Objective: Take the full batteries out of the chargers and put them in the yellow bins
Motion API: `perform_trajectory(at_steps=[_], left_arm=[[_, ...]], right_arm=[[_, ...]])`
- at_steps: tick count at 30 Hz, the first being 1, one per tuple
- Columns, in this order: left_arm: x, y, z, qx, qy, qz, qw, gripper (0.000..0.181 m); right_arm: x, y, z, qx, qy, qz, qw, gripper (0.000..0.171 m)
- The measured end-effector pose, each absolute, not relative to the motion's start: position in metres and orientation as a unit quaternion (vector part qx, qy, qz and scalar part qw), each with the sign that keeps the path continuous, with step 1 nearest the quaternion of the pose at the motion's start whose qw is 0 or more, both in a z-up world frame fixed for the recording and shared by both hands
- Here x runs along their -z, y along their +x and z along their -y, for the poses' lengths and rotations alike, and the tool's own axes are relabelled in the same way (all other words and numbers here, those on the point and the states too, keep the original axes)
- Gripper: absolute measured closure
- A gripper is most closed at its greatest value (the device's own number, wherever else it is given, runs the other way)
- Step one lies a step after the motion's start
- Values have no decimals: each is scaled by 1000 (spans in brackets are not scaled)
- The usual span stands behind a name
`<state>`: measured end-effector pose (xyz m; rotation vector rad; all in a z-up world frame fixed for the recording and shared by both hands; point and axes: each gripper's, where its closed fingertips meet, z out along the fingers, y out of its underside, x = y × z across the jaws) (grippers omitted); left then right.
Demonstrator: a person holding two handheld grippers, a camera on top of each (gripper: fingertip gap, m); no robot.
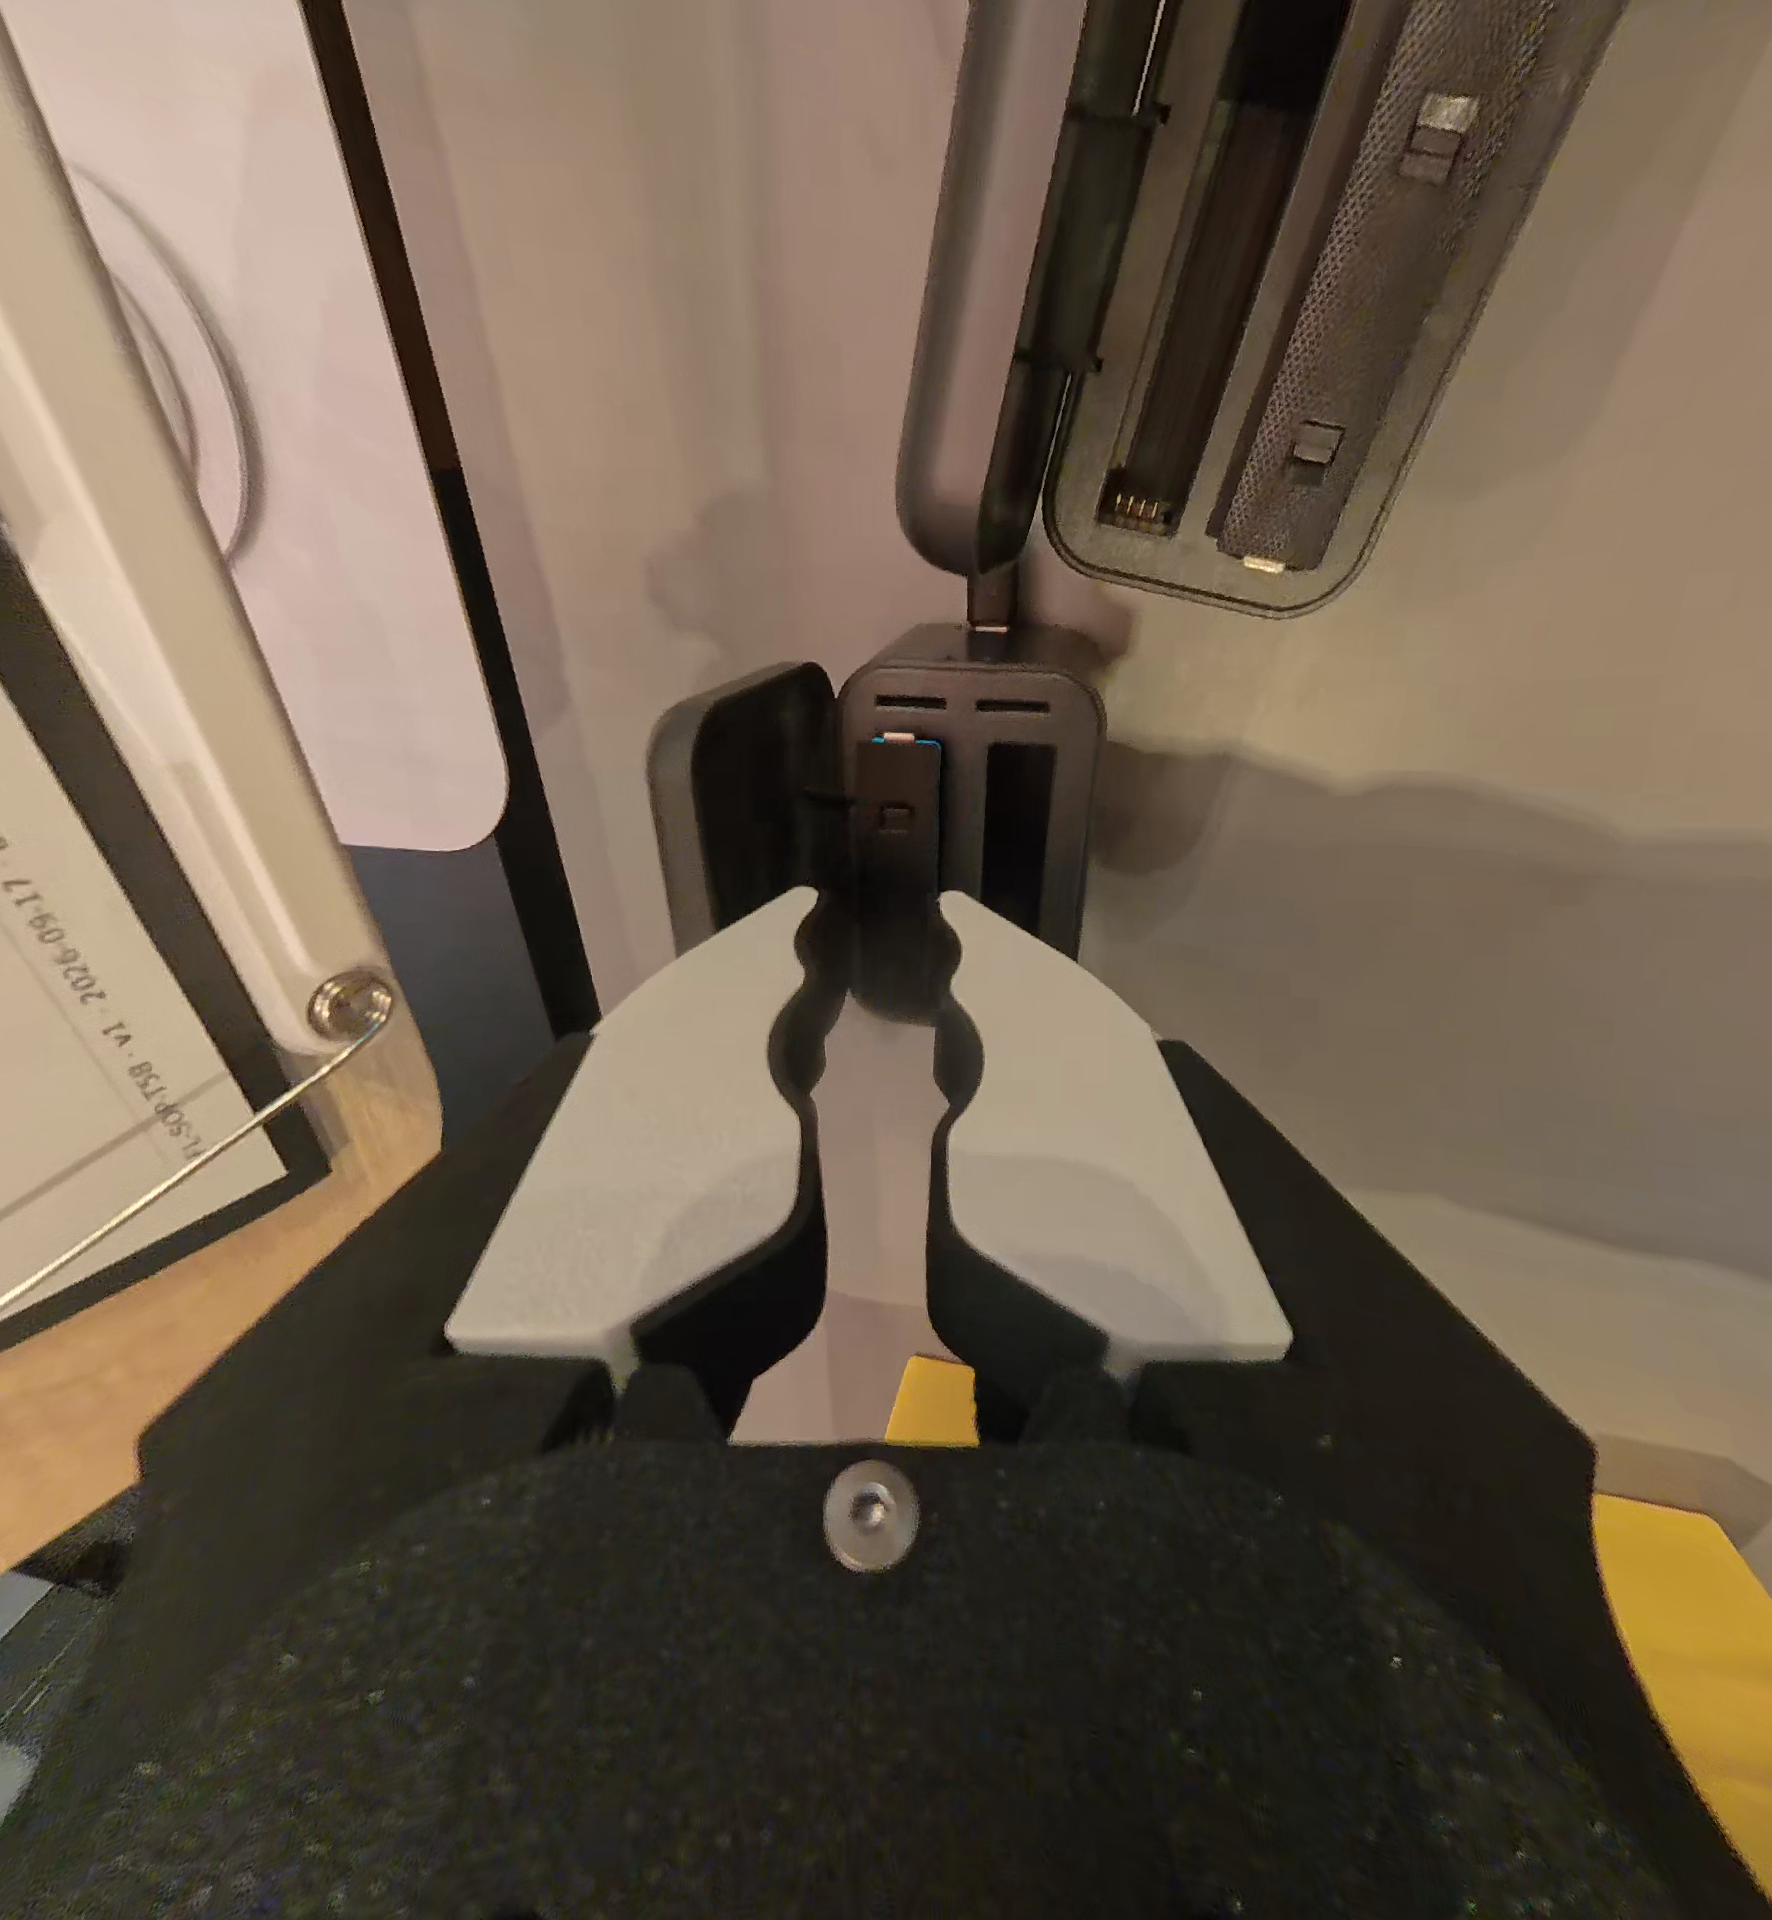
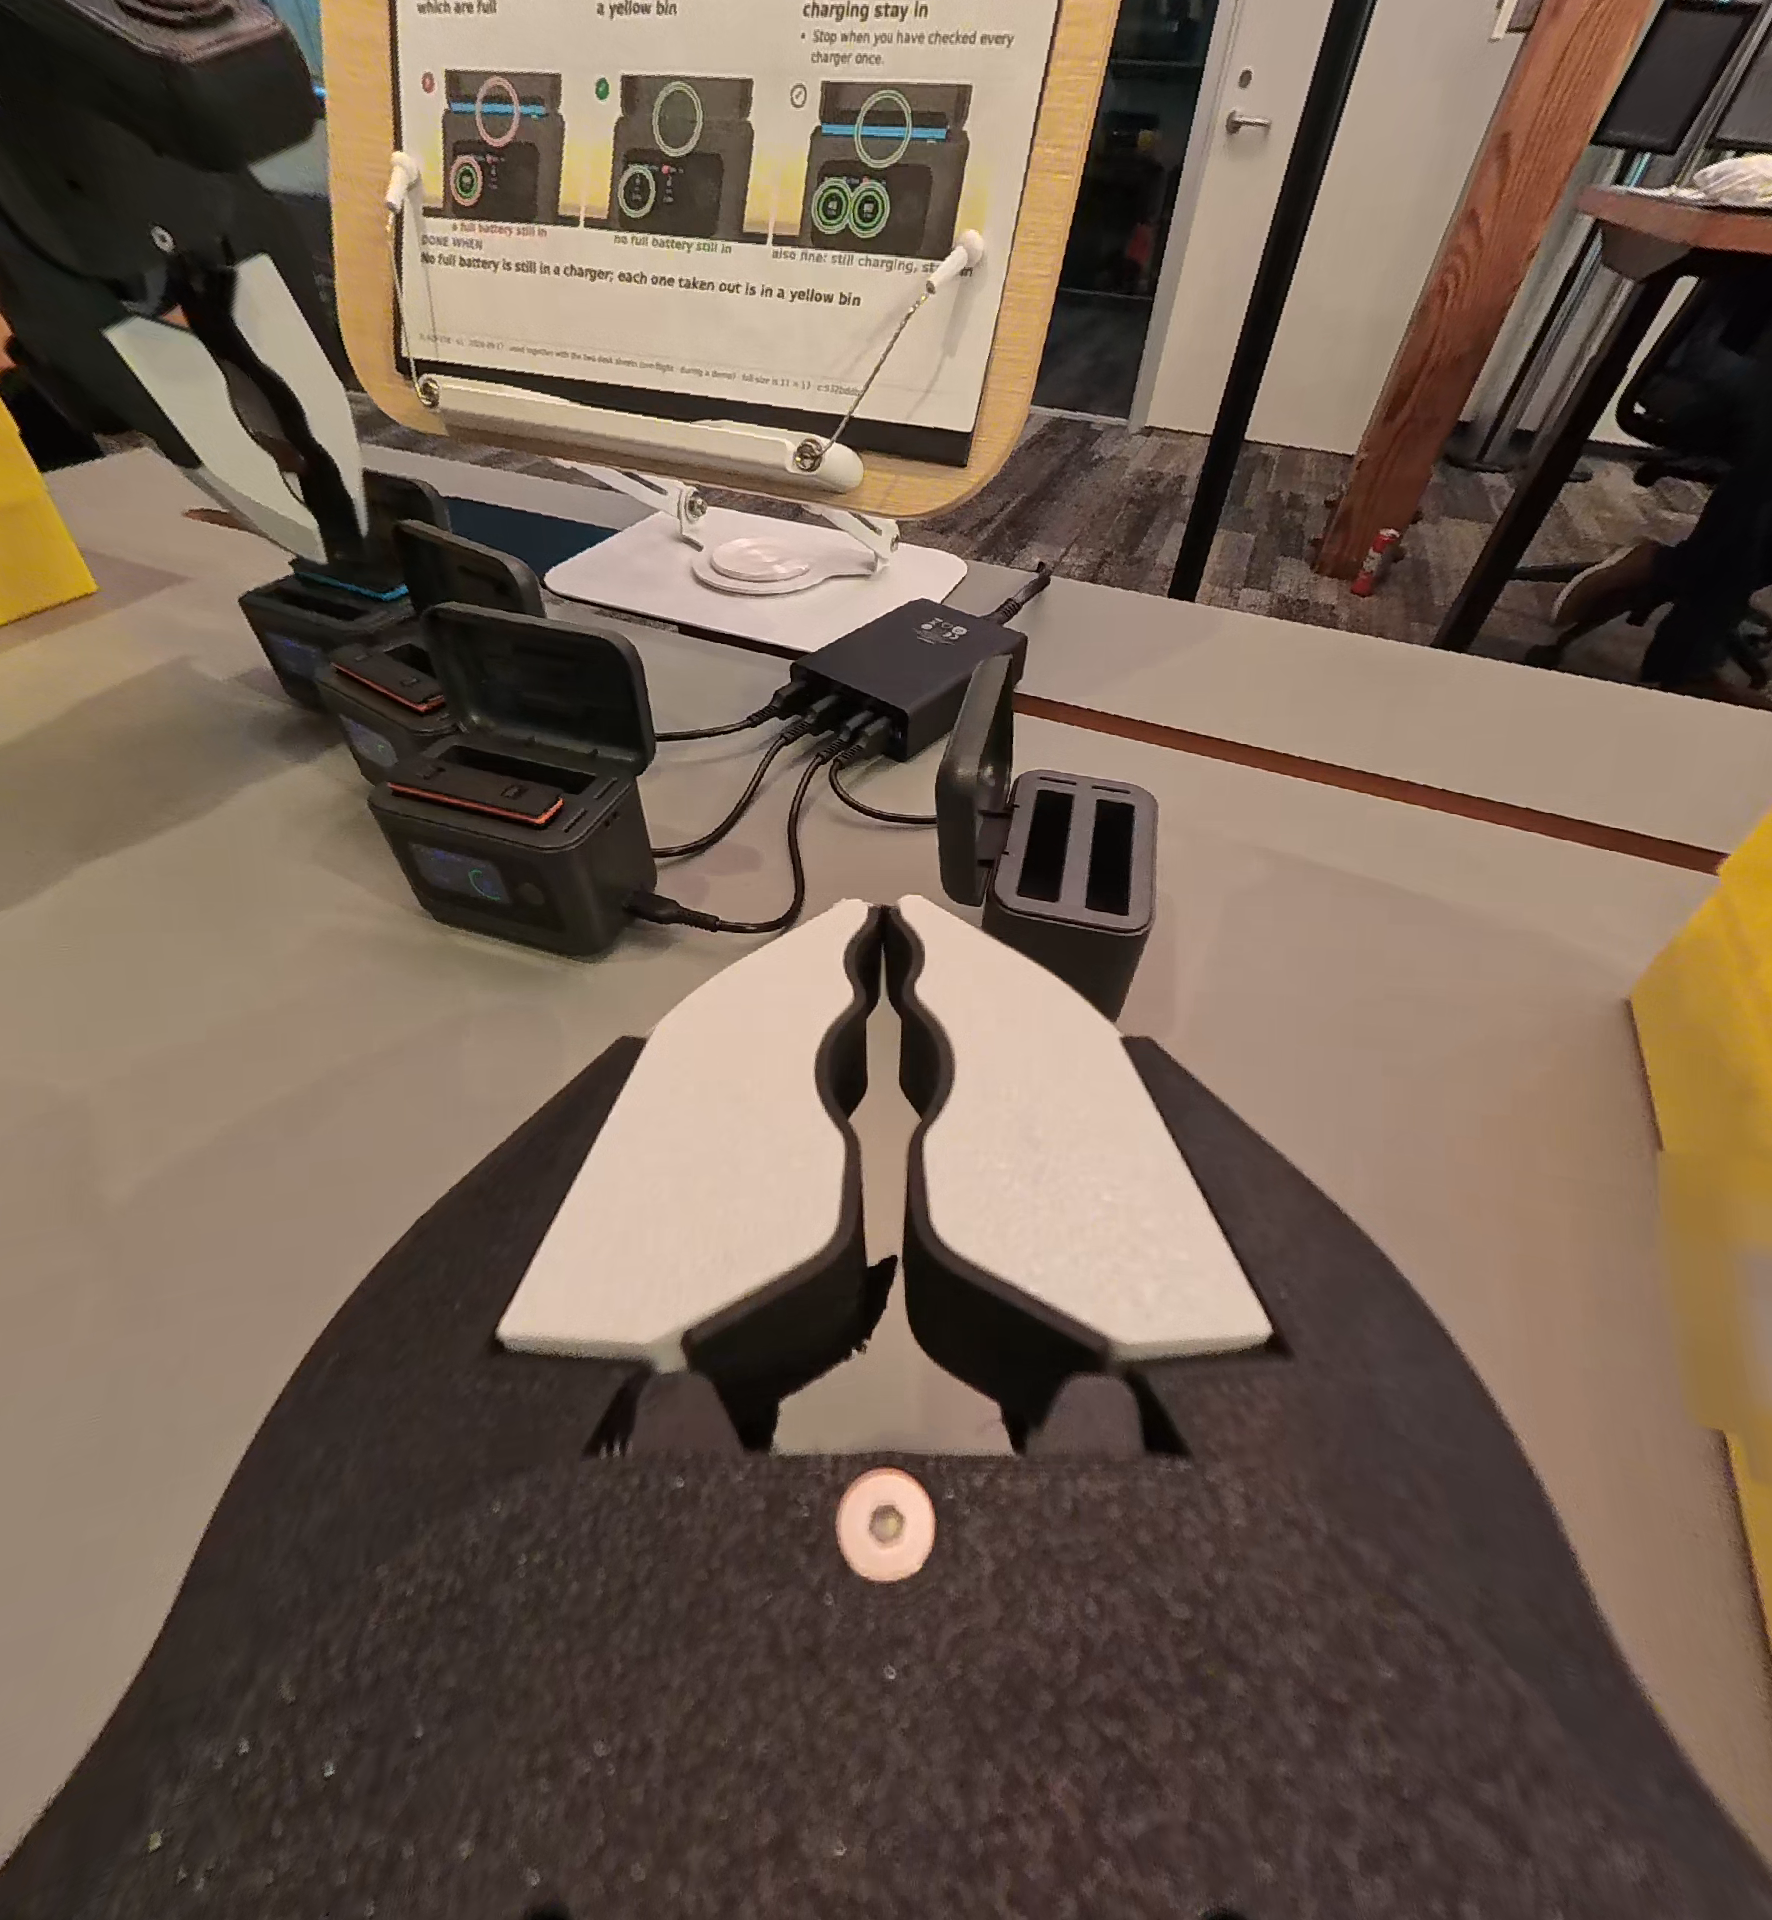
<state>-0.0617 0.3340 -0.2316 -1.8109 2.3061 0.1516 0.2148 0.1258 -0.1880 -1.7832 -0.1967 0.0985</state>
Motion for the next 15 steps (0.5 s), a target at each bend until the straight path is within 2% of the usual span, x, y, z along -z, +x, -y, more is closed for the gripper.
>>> perform_trajectory(at_steps=[4,11,15], left_arm=[[229,-63,-336,-54,-617,-777,114,166],[238,-62,-340,-61,-618,-772,133,181],[239,-62,-340,-63,-618,-773,131,181]], right_arm=[[188,211,-125,-47,-776,93,623,171],[188,208,-125,-52,-775,102,621,171],[189,207,-125,-53,-776,103,620,171]])
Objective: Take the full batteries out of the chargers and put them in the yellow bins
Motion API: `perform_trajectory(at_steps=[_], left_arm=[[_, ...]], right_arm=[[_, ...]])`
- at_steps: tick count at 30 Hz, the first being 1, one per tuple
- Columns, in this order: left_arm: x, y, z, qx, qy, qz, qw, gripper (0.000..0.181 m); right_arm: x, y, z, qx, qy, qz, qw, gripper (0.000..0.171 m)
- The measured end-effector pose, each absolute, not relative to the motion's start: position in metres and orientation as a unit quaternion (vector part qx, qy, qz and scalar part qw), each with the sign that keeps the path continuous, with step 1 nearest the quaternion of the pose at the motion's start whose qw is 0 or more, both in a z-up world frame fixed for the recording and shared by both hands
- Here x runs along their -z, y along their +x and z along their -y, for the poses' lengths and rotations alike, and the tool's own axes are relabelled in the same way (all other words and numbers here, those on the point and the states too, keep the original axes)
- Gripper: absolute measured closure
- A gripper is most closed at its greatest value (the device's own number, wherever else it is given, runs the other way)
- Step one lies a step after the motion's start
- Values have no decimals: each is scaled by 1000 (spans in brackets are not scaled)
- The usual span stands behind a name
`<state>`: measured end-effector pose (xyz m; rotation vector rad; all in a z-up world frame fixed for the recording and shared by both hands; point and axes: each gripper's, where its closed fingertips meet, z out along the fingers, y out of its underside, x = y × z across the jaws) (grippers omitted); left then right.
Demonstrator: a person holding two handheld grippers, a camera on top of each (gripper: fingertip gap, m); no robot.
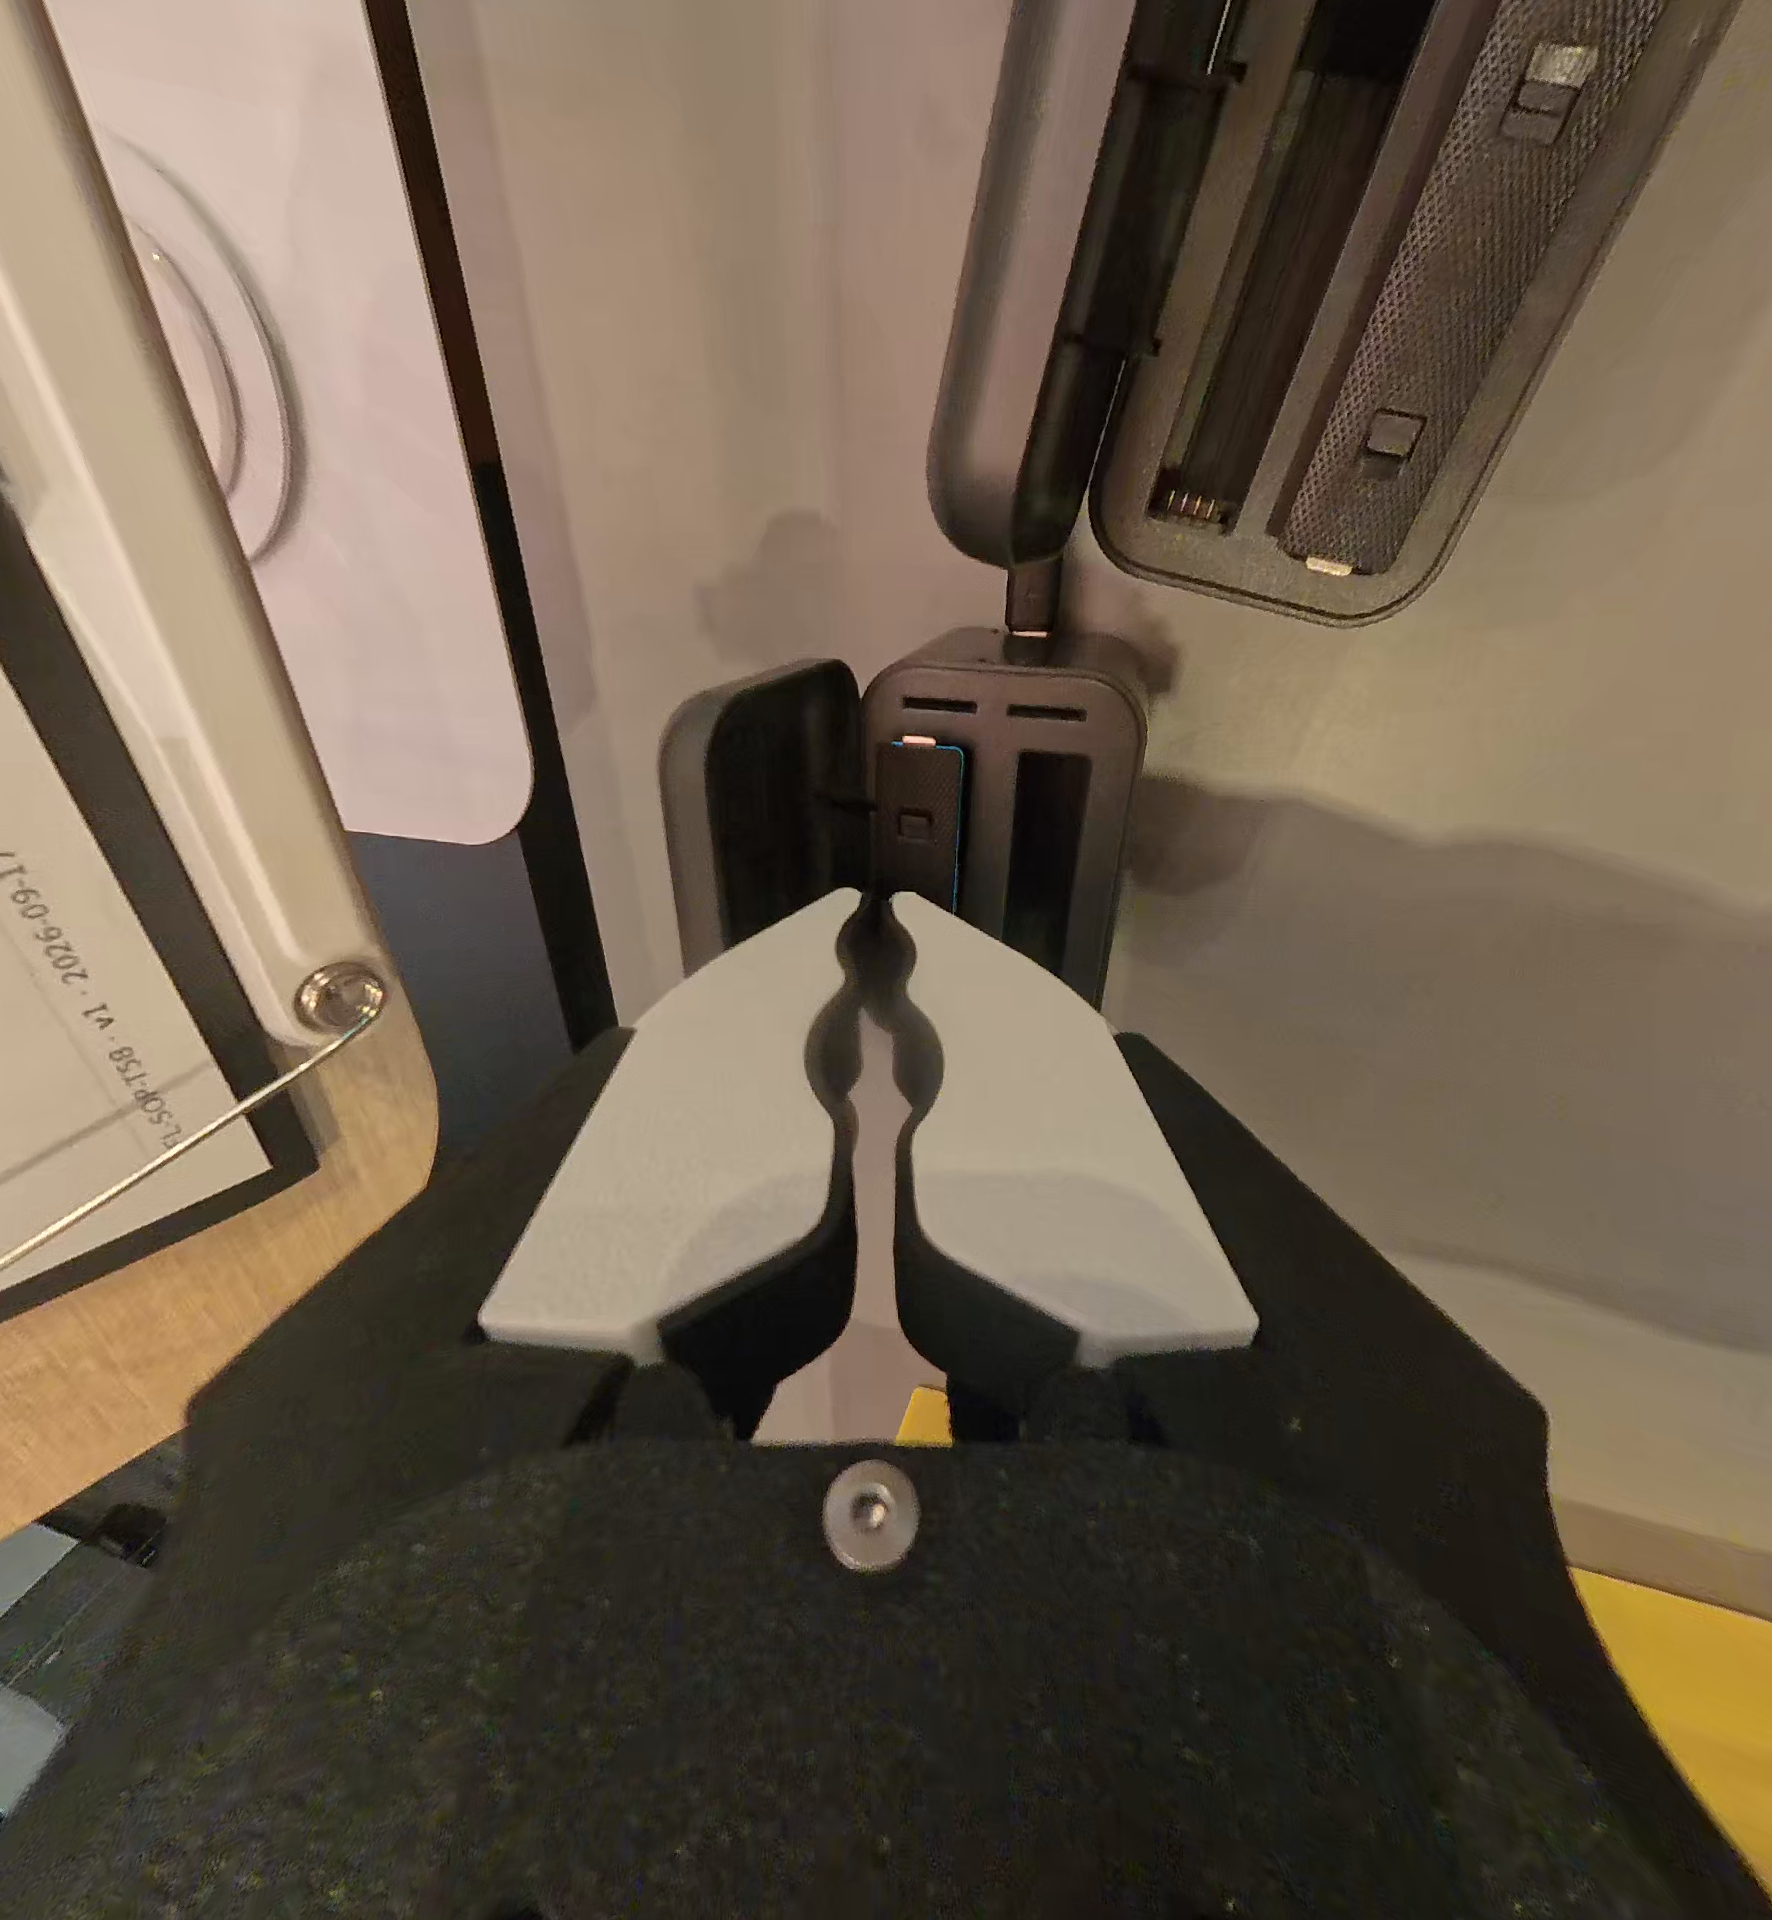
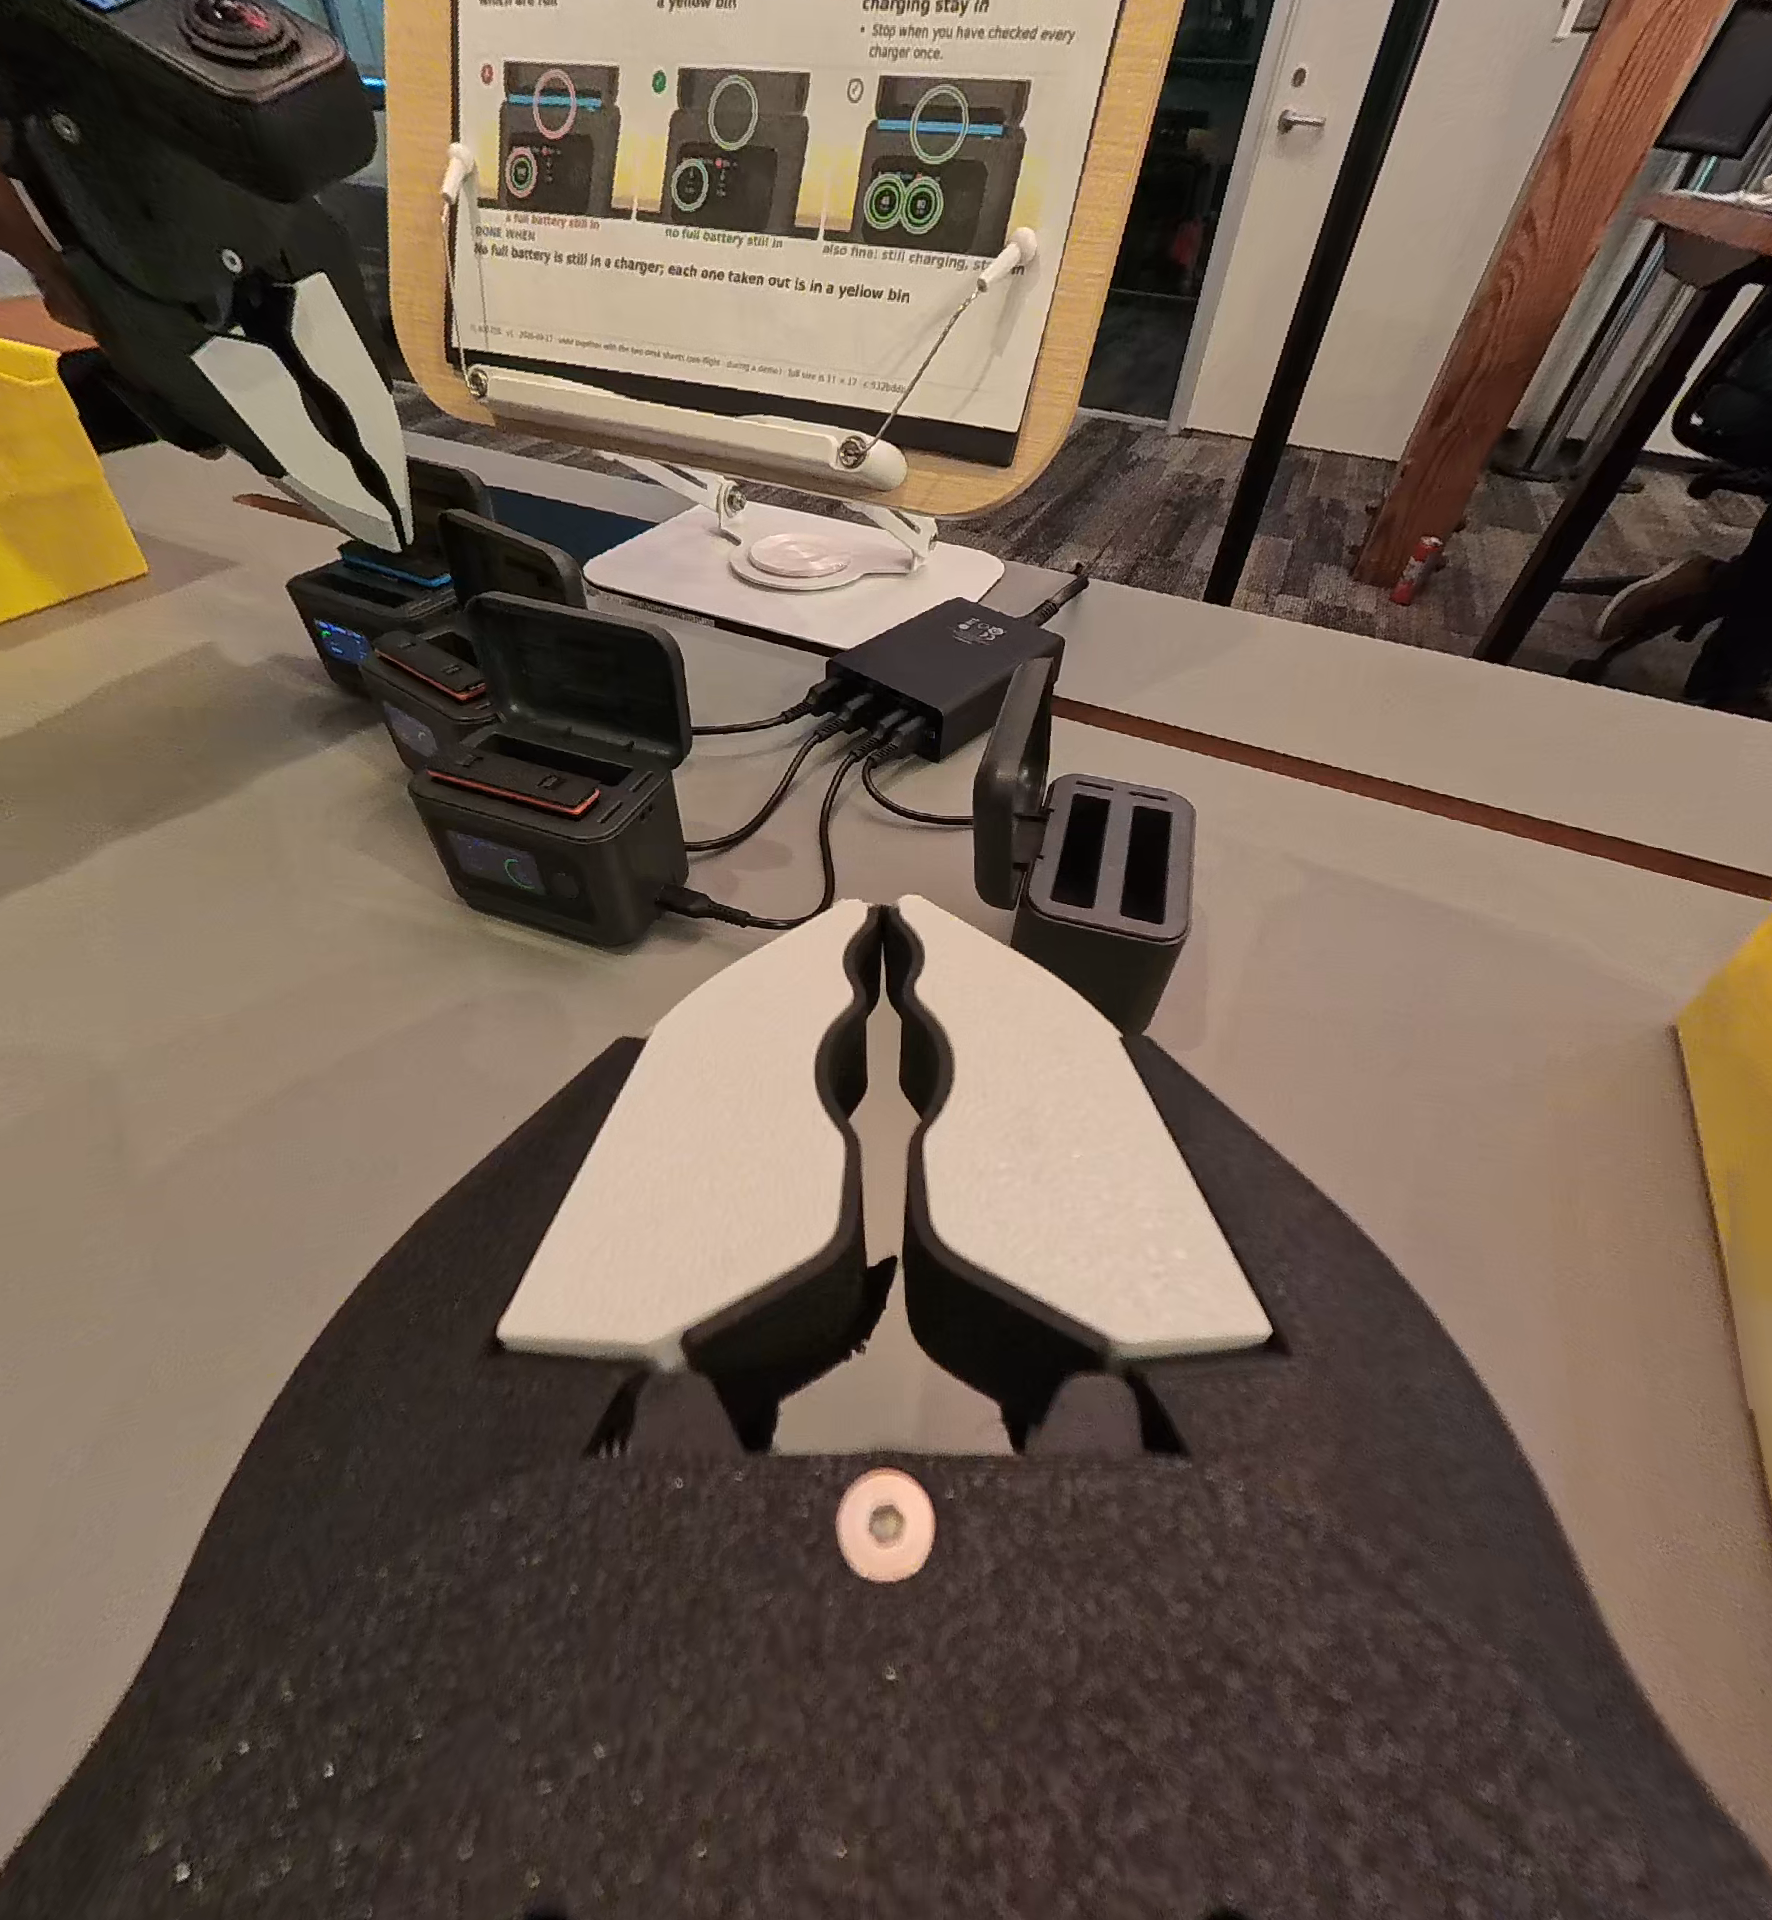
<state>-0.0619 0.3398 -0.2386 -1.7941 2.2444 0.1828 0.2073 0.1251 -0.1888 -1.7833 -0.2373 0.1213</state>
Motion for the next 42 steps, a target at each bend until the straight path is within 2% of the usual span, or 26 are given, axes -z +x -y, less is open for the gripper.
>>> perform_trajectory(at_steps=[11,16,21,24,29,33,36,42], left_arm=[[240,-63,-339,-65,-634,-761,125,181],[240,-63,-339,-31,-649,-745,152,181],[236,-65,-340,-65,-626,-756,182,181],[203,-64,-331,-48,-615,-748,244,181],[110,-100,-317,-71,-601,-698,383,175],[81,-174,-301,-121,-610,-678,392,172],[96,-238,-293,-146,-652,-657,350,170],[179,-322,-286,-176,-701,-644,249,150]], right_arm=[[178,222,-123,-37,-763,68,642,171],[175,221,-122,-38,-760,71,645,171],[174,222,-122,-33,-758,72,648,171],[169,229,-121,-23,-750,57,658,171],[158,242,-118,-13,-735,27,677,171],[159,242,-118,-18,-737,26,676,171],[160,240,-119,-19,-738,33,673,171],[167,233,-121,-15,-746,51,664,171]])
